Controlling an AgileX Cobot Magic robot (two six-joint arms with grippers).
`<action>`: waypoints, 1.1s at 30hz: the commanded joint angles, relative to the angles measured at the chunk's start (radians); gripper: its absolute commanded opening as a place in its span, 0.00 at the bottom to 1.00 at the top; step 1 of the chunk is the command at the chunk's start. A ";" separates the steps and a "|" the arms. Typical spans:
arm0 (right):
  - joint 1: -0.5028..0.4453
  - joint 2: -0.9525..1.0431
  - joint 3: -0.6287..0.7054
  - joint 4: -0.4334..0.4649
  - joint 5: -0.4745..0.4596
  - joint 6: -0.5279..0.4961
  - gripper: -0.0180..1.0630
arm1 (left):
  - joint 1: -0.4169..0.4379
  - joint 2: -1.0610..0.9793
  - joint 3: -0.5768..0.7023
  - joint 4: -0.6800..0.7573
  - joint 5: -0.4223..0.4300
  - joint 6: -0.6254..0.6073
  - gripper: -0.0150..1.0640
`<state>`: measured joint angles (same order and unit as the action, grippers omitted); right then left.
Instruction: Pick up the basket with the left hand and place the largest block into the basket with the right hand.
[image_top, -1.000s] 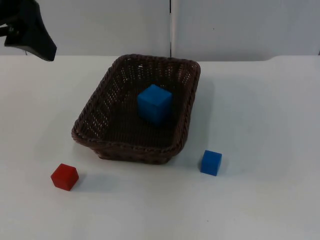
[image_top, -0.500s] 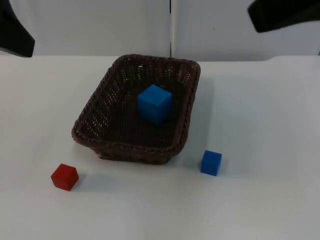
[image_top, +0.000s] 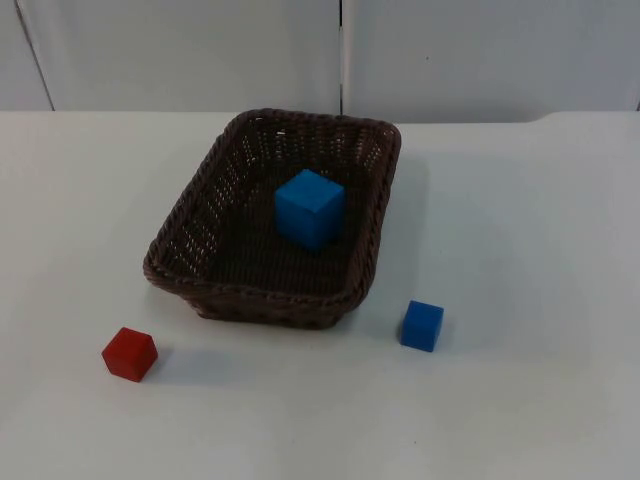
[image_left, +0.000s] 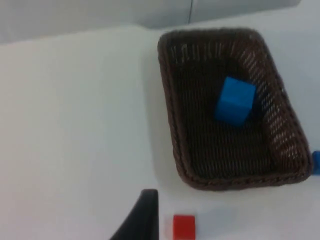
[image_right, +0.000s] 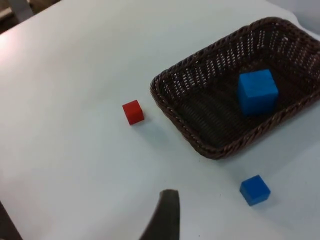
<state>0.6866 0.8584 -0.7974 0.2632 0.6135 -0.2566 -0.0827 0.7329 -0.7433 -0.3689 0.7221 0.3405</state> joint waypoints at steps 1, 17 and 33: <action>-0.002 -0.053 0.027 0.009 -0.006 -0.002 0.71 | 0.000 -0.058 0.004 0.010 0.009 0.003 0.90; -0.002 -0.409 0.200 0.009 0.079 -0.002 0.71 | 0.000 -0.316 0.004 0.016 0.158 0.003 0.90; -0.002 -0.806 0.227 0.001 0.301 0.043 0.71 | 0.000 -0.582 0.004 0.213 0.332 -0.111 0.90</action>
<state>0.6866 0.0924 -0.5752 0.2648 0.8827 -0.2296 -0.0827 0.1990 -0.7433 -0.2100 1.0313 0.2739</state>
